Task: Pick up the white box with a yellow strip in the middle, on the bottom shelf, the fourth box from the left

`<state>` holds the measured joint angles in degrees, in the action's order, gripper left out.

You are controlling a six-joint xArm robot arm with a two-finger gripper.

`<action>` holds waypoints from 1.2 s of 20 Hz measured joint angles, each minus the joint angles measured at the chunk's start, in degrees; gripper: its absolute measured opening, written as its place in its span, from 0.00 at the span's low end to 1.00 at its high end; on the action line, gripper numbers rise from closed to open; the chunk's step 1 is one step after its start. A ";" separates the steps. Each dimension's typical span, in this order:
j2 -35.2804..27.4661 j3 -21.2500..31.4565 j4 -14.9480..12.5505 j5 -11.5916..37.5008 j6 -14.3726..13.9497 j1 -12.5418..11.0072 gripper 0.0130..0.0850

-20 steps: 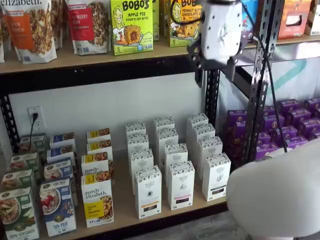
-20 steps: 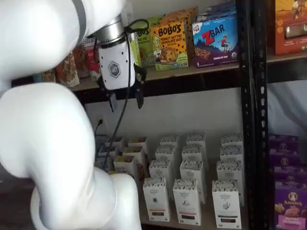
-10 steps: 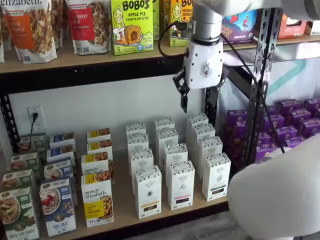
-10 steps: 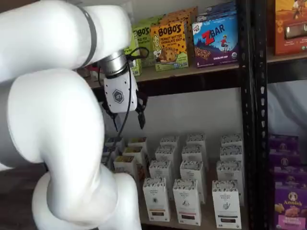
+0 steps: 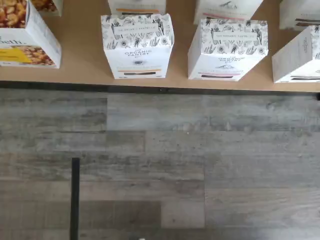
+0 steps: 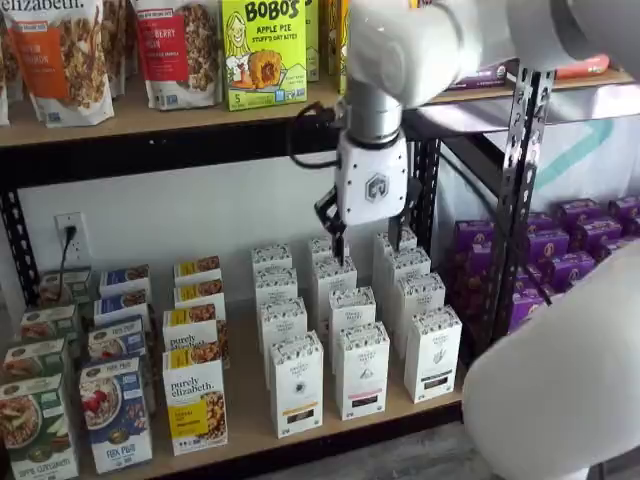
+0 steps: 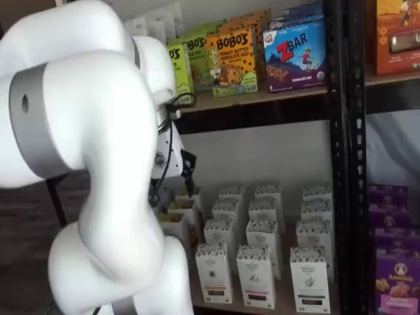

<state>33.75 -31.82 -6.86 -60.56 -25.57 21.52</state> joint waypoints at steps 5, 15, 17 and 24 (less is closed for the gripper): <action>-6.76 0.10 -3.11 7.33 -4.94 2.28 1.00; -21.53 -2.74 -7.40 18.93 -10.15 2.76 1.00; -24.62 -3.55 -8.69 21.34 -11.13 2.36 1.00; -32.97 -5.76 -11.53 28.04 -12.07 -0.09 1.00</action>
<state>0.78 -37.58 -18.40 -32.53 -37.65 21.42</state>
